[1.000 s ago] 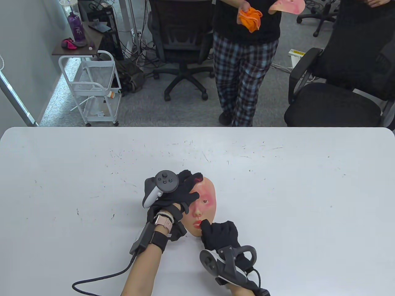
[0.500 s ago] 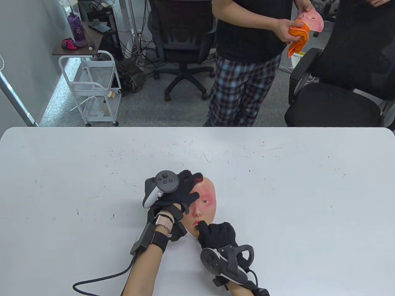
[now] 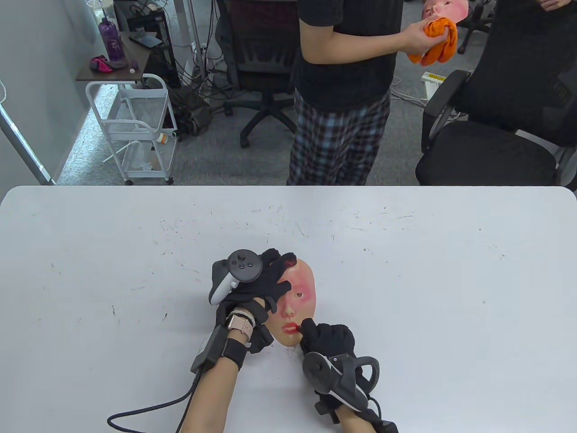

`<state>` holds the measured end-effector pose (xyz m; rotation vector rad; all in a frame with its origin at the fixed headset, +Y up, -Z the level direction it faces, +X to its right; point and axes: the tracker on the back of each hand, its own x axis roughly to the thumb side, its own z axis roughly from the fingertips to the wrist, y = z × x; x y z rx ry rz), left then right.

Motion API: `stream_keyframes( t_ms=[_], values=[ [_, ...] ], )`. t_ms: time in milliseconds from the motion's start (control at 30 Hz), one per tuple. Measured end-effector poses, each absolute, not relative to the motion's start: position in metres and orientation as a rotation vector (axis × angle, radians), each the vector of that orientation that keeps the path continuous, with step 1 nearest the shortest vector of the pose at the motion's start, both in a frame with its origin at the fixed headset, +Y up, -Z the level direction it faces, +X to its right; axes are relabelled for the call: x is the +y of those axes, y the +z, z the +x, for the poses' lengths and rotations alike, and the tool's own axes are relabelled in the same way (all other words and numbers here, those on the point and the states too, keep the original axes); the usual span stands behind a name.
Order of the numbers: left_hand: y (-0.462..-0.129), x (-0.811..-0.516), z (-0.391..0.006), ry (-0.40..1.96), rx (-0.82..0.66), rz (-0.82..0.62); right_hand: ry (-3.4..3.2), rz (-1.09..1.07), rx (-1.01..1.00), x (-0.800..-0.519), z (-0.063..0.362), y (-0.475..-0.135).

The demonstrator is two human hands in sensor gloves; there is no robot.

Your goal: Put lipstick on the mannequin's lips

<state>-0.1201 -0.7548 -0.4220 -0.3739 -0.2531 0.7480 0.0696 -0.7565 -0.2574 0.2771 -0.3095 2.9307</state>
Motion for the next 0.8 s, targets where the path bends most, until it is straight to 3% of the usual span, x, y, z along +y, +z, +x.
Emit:
stream_keyframes(
  t_ms=[433,600,800],
  values=[
    [-0.422,-0.744,-0.117,0.641,-0.262,-0.393,2.653,0.196,-0.254,-0.748,0.091,-0.257],
    [-0.411,-0.720,-0.117,0.686,-0.307,-0.300,2.368,0.120,-0.264,-0.740,0.118,-0.254],
    [-0.373,-0.688,-0.124,0.815,-0.402,-0.159,1.807,0.112,-0.187,-0.743,0.153,-0.252]
  ],
)
